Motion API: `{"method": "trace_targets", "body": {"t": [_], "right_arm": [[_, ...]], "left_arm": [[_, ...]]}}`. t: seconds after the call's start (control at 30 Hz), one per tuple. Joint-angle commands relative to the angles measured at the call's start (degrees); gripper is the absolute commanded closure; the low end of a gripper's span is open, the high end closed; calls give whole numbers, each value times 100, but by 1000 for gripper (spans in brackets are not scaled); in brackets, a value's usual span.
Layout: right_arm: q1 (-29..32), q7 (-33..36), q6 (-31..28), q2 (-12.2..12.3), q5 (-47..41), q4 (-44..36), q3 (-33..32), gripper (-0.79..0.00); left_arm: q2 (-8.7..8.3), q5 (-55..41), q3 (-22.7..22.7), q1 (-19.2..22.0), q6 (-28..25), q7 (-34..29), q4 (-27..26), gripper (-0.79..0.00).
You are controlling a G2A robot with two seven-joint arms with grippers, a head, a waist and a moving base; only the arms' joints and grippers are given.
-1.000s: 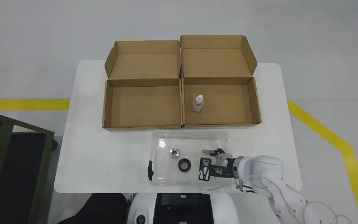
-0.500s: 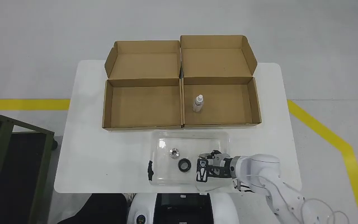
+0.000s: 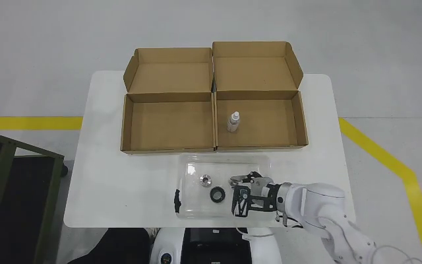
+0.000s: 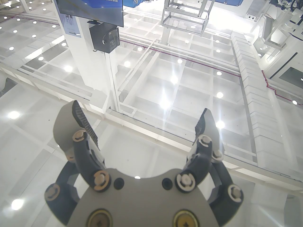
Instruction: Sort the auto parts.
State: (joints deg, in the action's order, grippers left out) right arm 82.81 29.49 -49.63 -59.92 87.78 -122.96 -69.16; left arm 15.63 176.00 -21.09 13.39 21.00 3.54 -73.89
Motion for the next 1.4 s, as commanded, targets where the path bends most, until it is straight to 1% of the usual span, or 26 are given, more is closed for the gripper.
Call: {"method": "trace_targets", "body": {"t": [0.0, 0.17, 0.27, 0.33, 0.4, 0.47, 0.7, 1.0, 1.17, 1.37], "right_arm": [[-2, -194, 94, 0, -124, 59, -43, 0], [-82, -760, 234, -14, -658, 406, -116, 0], [-147, -1217, 203, -30, -1206, 674, -126, 0], [-223, -1353, 193, -31, -1369, 769, -161, 0], [-248, -1727, 86, -43, -1864, 928, -158, 0], [-324, -1824, 50, -41, -2020, 982, -205, 0], [-464, -2509, -215, -64, -3050, 1134, -196, 0], [-613, -2907, -241, -86, -3889, 939, -239, 0], [-638, -3081, -136, -99, -4234, 847, -303, 0], [-638, -3226, 90, -115, -4428, 690, -424, 0]], "left_arm": [[0, 0, 0, 0, 0, 0, 0, -785], [0, 0, 0, 0, 0, 0, 0, -785], [0, 0, 0, 0, 0, 0, 0, -785], [0, 0, 0, 0, 0, 0, 0, -785], [0, 0, 0, 0, 0, 0, 0, -785], [0, 0, 0, 0, 0, 0, 0, -785], [0, 0, 0, 0, 0, 0, 0, -785], [0, 0, 0, 0, 0, 0, 0, -785], [0, 0, 0, 0, 0, 0, 0, -785], [0, 0, 0, 0, 0, 0, 0, -785]]}}
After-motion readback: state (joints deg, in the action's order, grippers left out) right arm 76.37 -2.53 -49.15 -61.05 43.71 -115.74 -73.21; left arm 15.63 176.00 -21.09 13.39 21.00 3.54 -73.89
